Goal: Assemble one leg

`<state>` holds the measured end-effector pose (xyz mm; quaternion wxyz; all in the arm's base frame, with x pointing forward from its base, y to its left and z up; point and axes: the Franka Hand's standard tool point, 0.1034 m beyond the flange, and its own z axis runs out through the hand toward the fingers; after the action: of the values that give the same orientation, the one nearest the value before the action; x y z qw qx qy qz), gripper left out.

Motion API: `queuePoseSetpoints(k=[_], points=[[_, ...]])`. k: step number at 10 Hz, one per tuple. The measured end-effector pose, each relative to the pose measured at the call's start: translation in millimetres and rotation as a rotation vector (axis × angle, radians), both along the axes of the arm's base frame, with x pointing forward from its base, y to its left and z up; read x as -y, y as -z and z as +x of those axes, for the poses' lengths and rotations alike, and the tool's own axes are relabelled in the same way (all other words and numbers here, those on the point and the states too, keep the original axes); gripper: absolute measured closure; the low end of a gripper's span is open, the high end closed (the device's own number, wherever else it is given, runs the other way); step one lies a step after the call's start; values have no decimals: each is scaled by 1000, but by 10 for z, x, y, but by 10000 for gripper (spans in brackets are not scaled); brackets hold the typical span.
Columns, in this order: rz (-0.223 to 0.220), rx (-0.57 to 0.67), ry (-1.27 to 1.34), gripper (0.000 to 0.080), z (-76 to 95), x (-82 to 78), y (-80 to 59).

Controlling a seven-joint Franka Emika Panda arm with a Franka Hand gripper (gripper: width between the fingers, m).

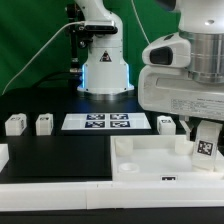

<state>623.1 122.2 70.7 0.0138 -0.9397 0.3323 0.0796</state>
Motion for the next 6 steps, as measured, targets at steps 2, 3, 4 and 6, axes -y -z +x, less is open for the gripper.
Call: queuePoseSetpoints(k=[2,3,4,6], points=[[-26,-12,173,505,0,-14,0],[-45,-16,301,505,8,-21,-2],[-60,-6,411,505,22,-21,3],[-78,-15,577,505,25,-23,6]])
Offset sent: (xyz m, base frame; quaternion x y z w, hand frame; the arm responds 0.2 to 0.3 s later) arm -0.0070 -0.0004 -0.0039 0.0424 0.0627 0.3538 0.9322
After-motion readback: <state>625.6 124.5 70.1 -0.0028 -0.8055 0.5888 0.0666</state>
